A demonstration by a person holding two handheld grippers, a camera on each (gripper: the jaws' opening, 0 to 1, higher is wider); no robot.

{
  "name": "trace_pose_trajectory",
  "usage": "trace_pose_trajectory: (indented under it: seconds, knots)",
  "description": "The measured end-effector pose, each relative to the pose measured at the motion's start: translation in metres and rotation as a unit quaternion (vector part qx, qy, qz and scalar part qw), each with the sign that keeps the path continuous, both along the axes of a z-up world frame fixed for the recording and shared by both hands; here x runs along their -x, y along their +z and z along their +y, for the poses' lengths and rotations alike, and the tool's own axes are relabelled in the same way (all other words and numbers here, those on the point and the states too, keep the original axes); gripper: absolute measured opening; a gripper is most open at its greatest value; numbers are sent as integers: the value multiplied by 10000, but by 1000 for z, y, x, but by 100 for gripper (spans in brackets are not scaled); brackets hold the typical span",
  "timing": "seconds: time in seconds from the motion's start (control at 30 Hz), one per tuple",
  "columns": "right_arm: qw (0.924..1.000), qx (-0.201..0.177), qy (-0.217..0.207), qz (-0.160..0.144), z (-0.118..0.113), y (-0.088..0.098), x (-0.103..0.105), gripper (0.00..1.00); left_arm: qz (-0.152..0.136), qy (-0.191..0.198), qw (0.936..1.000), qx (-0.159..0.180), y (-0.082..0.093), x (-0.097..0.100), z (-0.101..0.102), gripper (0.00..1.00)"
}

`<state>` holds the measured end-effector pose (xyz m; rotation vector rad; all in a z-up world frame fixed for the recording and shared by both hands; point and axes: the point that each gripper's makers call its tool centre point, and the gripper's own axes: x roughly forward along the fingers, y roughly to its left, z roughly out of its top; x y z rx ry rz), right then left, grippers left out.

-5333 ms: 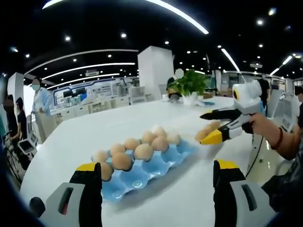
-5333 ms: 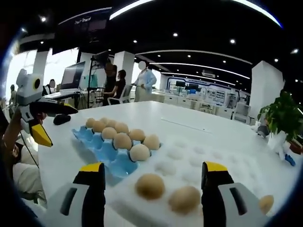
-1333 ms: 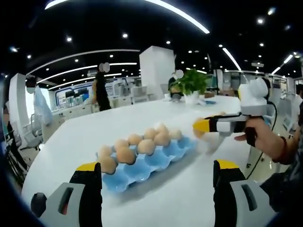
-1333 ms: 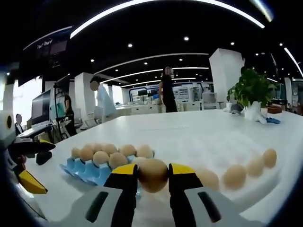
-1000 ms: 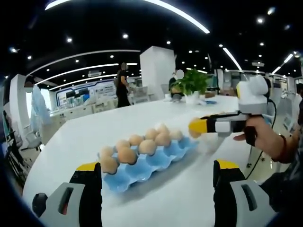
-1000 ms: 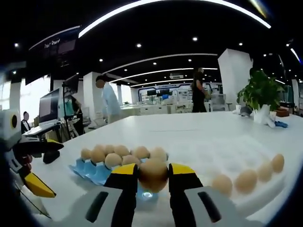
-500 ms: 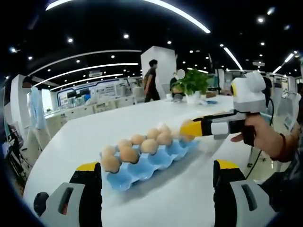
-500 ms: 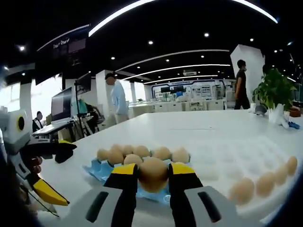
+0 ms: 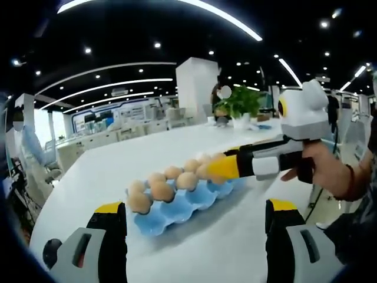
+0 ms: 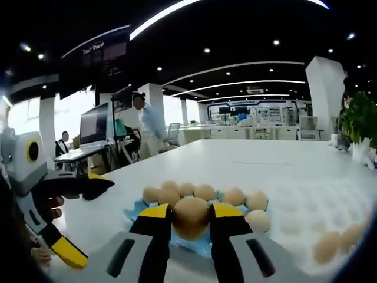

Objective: Place the egg into an empty slot of the egg tray after lifting it from the table, then release the egg inside the slot.

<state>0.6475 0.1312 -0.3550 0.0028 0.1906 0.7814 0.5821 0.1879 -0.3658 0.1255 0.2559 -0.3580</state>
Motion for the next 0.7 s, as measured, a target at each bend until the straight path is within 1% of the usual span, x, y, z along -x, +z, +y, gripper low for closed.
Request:
trace_pose_trajectory:
  seconds: [0.17,0.33,0.57,0.7]
  knots:
    - [9996,64,260,15,16,-2,4,27,-6,-40,10000,-60,0,2,0,100]
    - [9985,154,520,-64,33,-5,8,27,-18,-28,10000,-94,1,4,4,100]
    - [9974,261,648,-161,47,-7,10,27,-16,-10,9999,-103,-1,7,6,100]
    - [9961,278,809,-207,58,-7,14,27,-29,-7,10000,-92,-1,10,8,100]
